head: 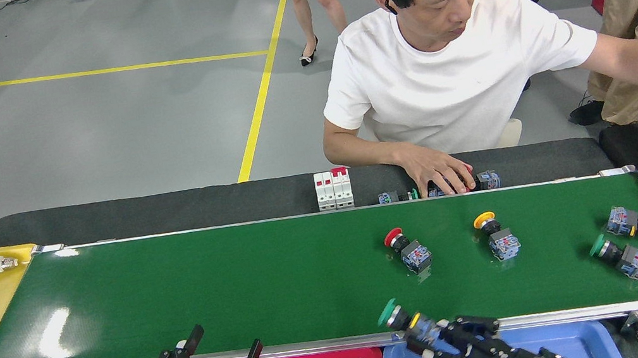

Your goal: Pick switch part from conveyor to tray

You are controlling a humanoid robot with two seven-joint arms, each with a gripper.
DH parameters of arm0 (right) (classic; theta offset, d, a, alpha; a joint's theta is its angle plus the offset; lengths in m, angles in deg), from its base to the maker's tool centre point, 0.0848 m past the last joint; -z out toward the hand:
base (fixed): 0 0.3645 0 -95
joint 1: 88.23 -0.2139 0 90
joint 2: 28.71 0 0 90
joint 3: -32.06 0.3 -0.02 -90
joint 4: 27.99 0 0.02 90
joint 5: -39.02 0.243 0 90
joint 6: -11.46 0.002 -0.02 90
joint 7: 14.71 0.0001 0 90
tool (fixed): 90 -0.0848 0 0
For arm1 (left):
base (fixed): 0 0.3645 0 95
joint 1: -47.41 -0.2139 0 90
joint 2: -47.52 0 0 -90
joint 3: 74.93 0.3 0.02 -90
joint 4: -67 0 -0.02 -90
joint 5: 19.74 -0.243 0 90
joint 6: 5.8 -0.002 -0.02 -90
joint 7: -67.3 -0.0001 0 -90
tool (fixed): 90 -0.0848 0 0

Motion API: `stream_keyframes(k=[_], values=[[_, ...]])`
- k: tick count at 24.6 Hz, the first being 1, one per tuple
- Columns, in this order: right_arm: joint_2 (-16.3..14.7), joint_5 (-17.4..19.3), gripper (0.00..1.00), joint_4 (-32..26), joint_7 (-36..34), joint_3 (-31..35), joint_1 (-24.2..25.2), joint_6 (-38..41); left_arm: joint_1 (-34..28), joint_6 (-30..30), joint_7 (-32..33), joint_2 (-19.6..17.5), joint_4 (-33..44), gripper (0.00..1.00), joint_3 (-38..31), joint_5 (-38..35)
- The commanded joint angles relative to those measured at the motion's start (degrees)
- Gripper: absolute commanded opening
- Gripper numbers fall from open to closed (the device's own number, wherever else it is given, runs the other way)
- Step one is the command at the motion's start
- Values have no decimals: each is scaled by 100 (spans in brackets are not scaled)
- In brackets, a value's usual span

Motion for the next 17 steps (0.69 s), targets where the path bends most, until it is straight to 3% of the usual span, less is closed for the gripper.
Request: stream_keyframes(k=[1,2,5,10,14,17], values=[[222,-23,74,12,174,-166,-25,95,84,-22,-18,5,14,100,16,-38],[380,-41,100,91,305,-219,-25,95,84,-22,-18,5,5,100,25,-38],[539,-67,100,144,648,-237,-51,95,84,-14,-18,5,-30,100,25,-38],[512,-67,100,56,657,-43,-130,-116,75,-14,-18,-4,-30,100,16,-38],[521,-67,100,-304,648,1020,-183,-837,119,-49,52,31,-83,100,113,-161],[477,-94,99,-357,648,1802,-218,-1548,576,-93,219,303,-531,100,465,-504]])
